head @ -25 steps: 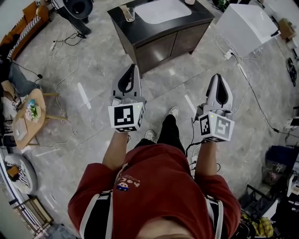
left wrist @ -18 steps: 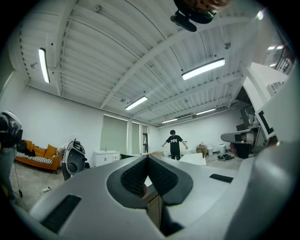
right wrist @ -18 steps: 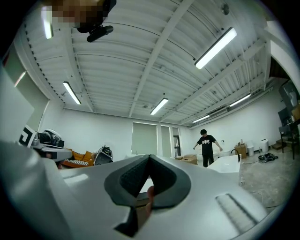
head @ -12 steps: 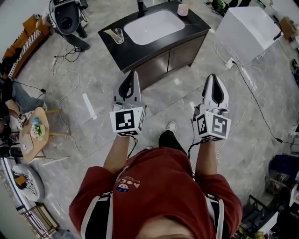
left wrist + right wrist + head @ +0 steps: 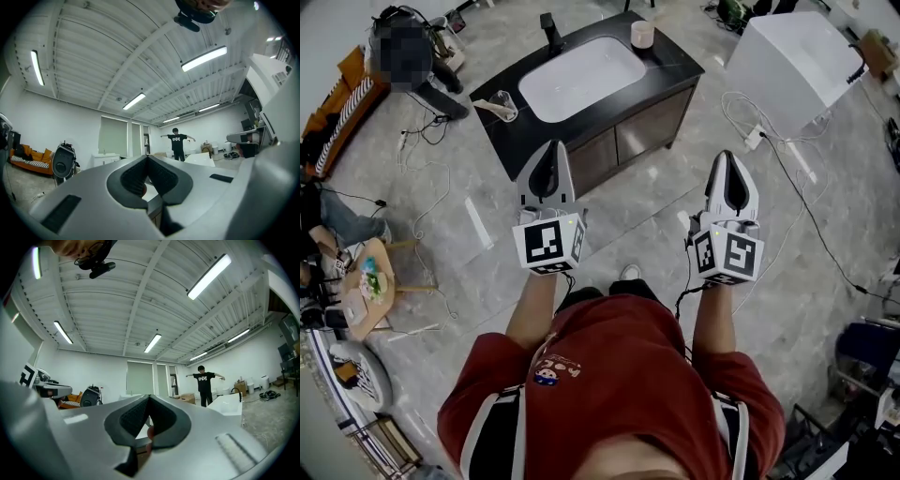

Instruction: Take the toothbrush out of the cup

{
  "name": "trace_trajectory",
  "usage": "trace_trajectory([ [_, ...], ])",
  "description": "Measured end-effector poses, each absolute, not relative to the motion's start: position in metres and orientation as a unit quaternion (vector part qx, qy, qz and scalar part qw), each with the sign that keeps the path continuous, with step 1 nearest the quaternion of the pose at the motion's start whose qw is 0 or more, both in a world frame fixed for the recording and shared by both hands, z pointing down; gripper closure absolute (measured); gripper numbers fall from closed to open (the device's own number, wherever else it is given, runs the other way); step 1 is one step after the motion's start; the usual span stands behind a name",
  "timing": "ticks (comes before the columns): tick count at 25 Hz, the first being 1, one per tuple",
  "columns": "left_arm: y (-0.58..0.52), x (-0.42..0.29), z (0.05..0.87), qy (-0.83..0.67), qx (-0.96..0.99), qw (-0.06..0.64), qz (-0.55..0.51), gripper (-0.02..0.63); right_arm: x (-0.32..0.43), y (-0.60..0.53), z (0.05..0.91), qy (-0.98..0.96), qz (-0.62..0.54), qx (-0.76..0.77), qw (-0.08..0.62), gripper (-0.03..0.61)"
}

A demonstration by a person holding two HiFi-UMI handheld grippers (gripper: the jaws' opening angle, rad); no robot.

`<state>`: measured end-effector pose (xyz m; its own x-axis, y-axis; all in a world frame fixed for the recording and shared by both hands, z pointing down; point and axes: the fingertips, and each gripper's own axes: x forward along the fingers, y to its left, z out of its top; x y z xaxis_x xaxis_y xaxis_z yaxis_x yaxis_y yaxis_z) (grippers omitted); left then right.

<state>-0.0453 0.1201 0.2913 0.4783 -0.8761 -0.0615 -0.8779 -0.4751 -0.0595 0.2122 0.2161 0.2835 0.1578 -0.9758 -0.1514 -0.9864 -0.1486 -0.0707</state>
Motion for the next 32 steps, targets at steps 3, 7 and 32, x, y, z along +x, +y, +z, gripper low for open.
trace_trajectory([
  [3, 0.11, -0.028, 0.291, 0.513, -0.857, 0.044, 0.008, 0.609, 0.231, 0.203, 0.288, 0.65, 0.029, -0.755, 0.08, 0.568],
  [7, 0.097, -0.017, 0.294, 0.519, -0.854, 0.049, 0.001, 0.609, 0.241, 0.183, 0.293, 0.655, 0.021, -0.75, 0.089, 0.568],
  [32, -0.137, -0.046, 0.341, 0.596, -0.803, 0.008, 0.005, 0.609, 0.22, -0.098, 0.307, 0.718, 0.028, -0.695, 0.032, 0.568],
])
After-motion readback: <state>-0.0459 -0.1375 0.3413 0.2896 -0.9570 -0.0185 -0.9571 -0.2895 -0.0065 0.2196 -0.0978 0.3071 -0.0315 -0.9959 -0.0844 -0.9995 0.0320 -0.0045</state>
